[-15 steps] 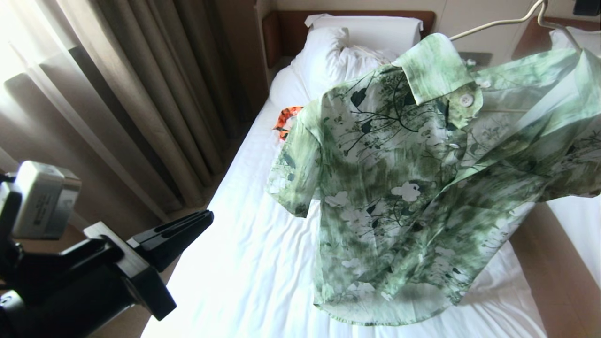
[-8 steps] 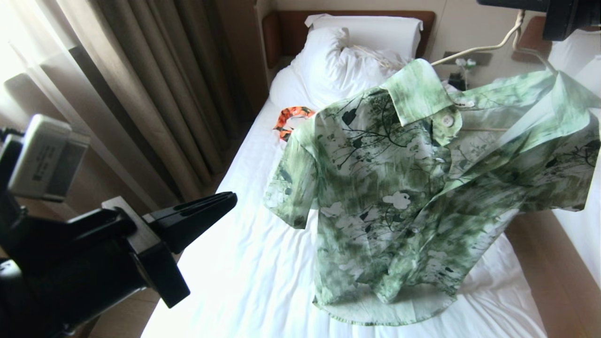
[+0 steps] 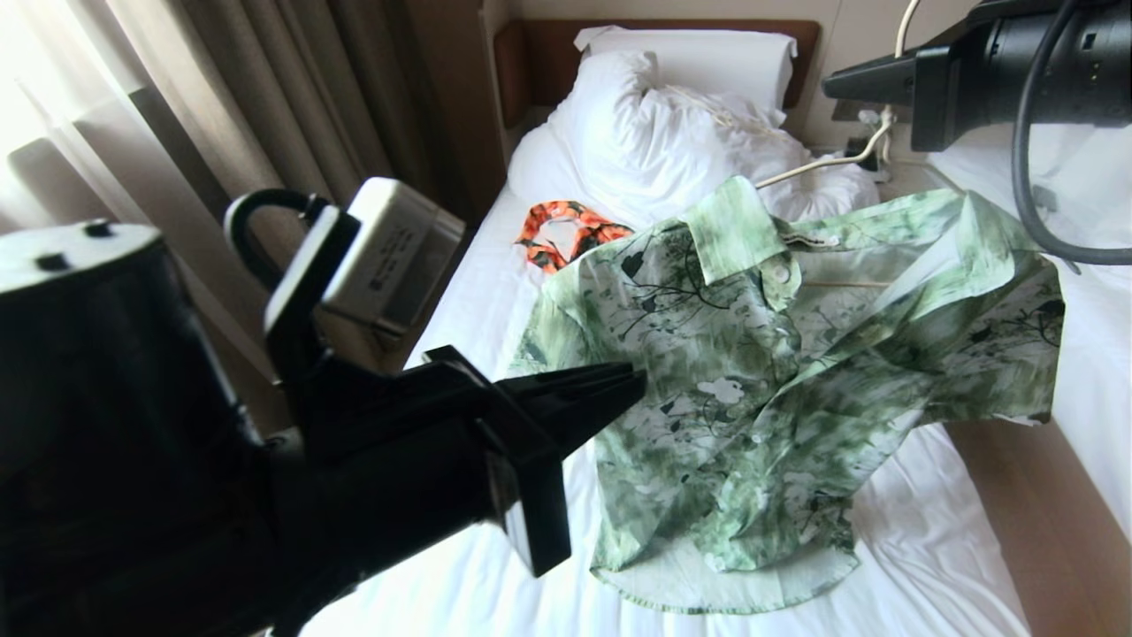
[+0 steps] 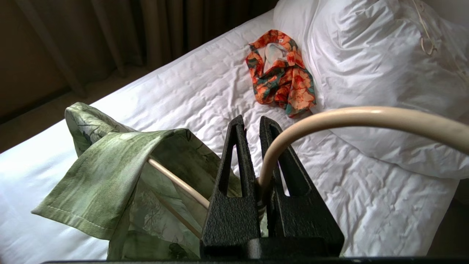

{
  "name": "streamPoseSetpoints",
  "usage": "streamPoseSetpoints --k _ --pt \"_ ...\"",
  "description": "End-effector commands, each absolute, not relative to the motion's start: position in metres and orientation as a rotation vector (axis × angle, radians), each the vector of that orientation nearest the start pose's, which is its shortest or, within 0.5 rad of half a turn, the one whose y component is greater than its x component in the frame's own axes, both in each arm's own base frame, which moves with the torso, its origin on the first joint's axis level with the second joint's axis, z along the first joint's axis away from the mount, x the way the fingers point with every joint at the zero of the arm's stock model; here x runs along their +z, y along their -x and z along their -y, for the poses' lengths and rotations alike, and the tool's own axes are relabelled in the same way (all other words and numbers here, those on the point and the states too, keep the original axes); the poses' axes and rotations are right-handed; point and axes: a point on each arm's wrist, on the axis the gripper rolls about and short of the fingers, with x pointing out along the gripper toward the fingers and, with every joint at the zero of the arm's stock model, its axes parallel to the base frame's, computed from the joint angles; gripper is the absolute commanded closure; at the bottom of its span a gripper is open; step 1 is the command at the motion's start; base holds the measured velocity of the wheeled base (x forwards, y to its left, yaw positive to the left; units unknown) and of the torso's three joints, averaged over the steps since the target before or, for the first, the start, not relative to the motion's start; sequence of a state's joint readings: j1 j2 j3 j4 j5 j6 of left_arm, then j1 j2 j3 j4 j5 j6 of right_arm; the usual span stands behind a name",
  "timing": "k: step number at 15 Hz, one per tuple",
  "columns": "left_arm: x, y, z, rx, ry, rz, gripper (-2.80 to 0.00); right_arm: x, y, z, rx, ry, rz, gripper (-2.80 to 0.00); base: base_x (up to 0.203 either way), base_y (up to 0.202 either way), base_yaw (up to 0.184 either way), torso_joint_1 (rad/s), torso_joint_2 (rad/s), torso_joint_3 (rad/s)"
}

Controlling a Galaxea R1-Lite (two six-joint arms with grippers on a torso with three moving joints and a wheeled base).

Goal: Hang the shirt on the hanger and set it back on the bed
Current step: Take the clothes hanger out of the clothes

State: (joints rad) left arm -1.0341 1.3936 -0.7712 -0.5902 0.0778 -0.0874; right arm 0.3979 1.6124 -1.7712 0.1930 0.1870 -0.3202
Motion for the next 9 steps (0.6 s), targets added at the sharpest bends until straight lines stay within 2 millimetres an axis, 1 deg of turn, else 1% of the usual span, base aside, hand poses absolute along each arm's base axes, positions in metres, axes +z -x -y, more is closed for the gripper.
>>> streamPoseSetpoints --k 1,5,7,9 --pt "0.239 -0.143 0.228 -0.946 0.047 -0.105 -2.8 0.388 -0.262 -0.115 0.592 0.319 0.033 0.0 0.0 0.0 0.0 0.0 0.0 0.0" --pt "0.238 -0.168 0.26 -0.941 0.122 -0.094 -2.8 0.368 -0.281 -0.122 0.595 0.317 0.053 0.0 0.0 0.0 0.0 0.0 0.0 0.0" --pt "0.236 -0.176 0.269 -0.937 0.128 -0.098 -2.8 0.362 -0.282 -0.123 0.606 0.317 0.041 0.0 0.0 0.0 0.0 0.0 0.0 0.0" --pt "0.236 -0.183 0.275 -0.929 0.132 -0.095 -2.8 0.362 -0.279 -0.121 0.613 0.316 0.052 0.0 0.0 0.0 0.0 0.0 0.0 0.0"
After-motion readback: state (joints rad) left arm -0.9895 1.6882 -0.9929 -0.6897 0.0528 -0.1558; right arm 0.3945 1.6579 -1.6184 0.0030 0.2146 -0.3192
